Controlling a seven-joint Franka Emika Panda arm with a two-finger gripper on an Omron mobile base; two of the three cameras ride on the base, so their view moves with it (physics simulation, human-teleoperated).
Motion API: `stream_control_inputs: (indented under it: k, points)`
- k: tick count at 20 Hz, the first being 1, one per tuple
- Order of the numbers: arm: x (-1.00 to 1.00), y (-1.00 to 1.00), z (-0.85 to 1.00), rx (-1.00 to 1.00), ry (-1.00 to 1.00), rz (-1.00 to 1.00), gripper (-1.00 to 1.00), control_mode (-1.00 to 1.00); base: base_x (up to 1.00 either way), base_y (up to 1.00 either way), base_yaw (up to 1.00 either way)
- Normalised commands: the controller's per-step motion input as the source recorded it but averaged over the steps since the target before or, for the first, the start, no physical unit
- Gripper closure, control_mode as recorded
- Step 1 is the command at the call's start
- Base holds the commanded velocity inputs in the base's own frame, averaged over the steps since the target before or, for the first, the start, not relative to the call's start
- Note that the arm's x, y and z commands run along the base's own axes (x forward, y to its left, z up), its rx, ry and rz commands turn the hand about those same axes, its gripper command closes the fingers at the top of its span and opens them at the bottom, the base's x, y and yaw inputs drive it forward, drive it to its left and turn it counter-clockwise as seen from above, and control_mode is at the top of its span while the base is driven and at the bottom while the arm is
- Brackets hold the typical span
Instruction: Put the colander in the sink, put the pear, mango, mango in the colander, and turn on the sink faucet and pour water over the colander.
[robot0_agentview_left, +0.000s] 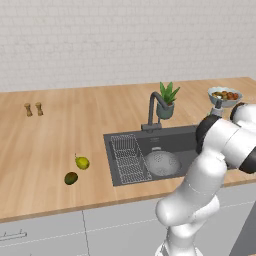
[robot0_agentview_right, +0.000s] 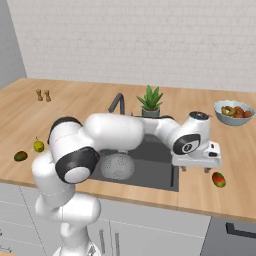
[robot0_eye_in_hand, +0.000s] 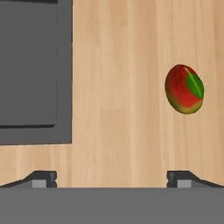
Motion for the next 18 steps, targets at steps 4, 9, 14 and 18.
stream_control_inputs:
  k: [4,9,14,18]
  points:
    - [0.1,-0.38,-0.02,0.01,0.0,0.0,-1.0,-1.0,0.0,0.0,0.0]
    - [0.27,-0.31,-0.18,0.04,0.0,0.0,-1.0,-1.0,0.0,0.0,0.0]
    - [0.31,-0.29,-0.22,0.05,0.0,0.0,-1.0,-1.0,0.0,0.0,0.0]
    - [0.28,-0.23,-0.14,0.04,0.0,0.0,-1.0,-1.0,0.0,0.0,0.0]
